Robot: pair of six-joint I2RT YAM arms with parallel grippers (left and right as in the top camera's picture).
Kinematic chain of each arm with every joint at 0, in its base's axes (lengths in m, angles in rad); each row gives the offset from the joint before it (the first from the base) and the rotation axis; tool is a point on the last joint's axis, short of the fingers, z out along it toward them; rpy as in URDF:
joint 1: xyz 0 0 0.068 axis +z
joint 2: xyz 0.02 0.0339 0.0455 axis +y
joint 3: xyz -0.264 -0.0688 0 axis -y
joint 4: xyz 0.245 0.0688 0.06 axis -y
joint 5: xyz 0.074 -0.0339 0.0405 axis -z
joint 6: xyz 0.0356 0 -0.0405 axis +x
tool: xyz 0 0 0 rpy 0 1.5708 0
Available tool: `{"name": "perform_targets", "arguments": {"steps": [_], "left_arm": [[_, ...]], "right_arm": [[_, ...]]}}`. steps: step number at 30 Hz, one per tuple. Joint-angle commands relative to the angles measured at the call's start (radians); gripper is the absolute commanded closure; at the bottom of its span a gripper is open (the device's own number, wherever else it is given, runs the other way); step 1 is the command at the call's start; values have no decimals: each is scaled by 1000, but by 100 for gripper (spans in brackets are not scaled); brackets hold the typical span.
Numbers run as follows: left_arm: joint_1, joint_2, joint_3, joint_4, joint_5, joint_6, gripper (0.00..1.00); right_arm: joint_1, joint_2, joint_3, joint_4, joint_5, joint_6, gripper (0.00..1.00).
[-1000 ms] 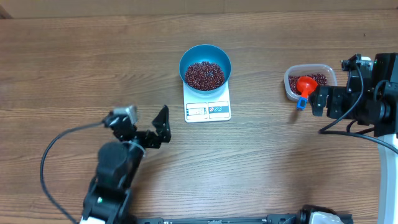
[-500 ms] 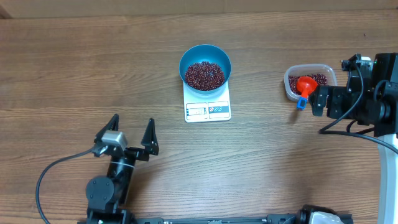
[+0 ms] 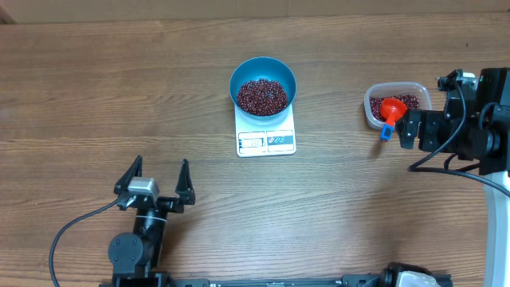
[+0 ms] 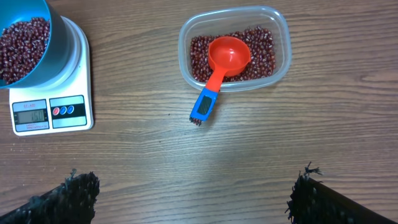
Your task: Scoop item into bowl and weigh 150g on scale
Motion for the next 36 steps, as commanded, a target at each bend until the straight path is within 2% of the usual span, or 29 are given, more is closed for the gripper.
{"name": "perform_targets", "arguments": {"steps": [1,6,36], "left_arm": [[35,-56,-8,-73,15,27,1],[62,-113,-8,-194,16,68,0],[95,-113,-8,-200,15,142,0]], "right_arm": [[0,-2,25,5,-9,-4,0],[0,-2,25,5,-9,-4,0],[0,-2,25,5,-9,-4,0]]}}
